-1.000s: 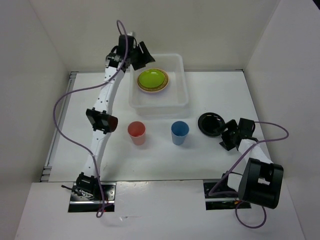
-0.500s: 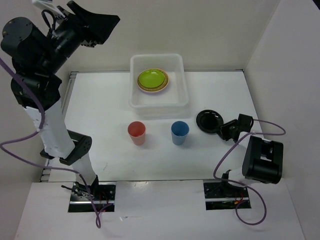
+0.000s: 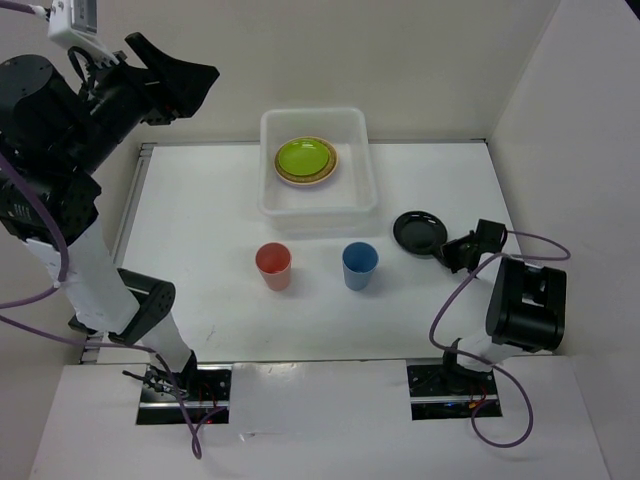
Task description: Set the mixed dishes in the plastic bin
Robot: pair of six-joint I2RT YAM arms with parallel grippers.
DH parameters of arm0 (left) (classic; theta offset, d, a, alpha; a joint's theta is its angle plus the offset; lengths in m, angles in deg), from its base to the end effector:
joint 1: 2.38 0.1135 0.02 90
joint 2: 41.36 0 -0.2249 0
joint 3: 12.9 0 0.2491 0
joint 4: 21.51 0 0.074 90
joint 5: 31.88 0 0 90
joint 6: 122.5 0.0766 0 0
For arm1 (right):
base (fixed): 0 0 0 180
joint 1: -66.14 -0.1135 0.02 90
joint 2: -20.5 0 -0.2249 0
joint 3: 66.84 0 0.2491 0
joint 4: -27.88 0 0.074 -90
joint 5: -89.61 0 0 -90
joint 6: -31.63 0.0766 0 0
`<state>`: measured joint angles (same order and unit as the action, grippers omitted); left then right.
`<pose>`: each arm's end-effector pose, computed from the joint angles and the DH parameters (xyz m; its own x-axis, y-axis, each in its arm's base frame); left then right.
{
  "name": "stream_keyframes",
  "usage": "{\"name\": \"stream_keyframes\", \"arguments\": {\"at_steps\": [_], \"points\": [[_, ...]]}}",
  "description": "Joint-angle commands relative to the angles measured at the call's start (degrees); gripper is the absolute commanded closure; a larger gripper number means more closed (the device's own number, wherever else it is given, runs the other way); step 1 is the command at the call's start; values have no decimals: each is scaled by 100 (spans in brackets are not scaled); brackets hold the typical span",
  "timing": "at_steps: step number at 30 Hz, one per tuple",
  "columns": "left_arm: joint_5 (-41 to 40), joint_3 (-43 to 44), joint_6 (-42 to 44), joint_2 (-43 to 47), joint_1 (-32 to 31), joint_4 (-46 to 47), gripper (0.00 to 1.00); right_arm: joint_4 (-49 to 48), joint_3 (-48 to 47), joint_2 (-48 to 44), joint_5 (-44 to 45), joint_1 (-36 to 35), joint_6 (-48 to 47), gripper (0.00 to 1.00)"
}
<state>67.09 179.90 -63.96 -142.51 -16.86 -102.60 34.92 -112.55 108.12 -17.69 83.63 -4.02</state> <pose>0.1940 -0.0624 0.6106 -0.0550 -0.5182 -0.8535 0.4299 0.7592 -0.4887 0.2860 -0.0662 0.0609 -0.3374 0.9198 -0.2005 0.6432 0.3808 0.6644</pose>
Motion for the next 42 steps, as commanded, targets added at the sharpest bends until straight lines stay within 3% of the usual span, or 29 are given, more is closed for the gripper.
{"name": "stream_keyframes", "arguments": {"at_steps": [1,8,14,18,21,22,23,24,25,26,27,29,33,38,42], "points": [[-1,43,167,183,24,-17,18,460,-460,-542,358,-9,-73,100],[184,43,220,130,24,-131,18,1436,-1559,-1905,640,-9,-415,100],[-43,-18,272,533,24,-184,18,1499,-2447,-1907,491,-859,-566,100],[-501,-772,334,1427,24,-184,18,1139,-3035,-1424,561,-1625,-495,100],[-721,-2045,457,2193,24,-106,18,998,-3616,-643,561,-2293,-495,100],[-808,-2588,570,2474,24,295,18,928,-3739,-423,561,-2460,-495,100],[-809,-4264,571,3294,24,682,18,875,-3984,32,509,-2627,-495,100],[-748,-5290,467,3807,24,1182,18,822,-4125,263,508,-2916,-495,100],[-635,-6284,353,4326,24,2301,18,821,-4283,500,508,-3040,-495,100],[-634,-7860,3,5192,24,2782,18,821,-4563,720,508,-3137,-495,100],[-634,-8398,-157,5497,24,3126,18,821,-4705,1105,578,-3295,-495,100],[-468,-9051,-325,5798,24,3446,18,821,-5204,1694,579,-3419,-556,100],[42,-10027,-325,5746,-29,3095,18,1190,-6199,2626,631,-3665,-706,100],[43,-11468,-580,6396,-29,2981,18,1603,-7333,3551,710,-3850,-768,100],[-71,-12066,-580,6432,-29,2867,18,2086,-8273,4428,886,-3903,-829,100]]}}
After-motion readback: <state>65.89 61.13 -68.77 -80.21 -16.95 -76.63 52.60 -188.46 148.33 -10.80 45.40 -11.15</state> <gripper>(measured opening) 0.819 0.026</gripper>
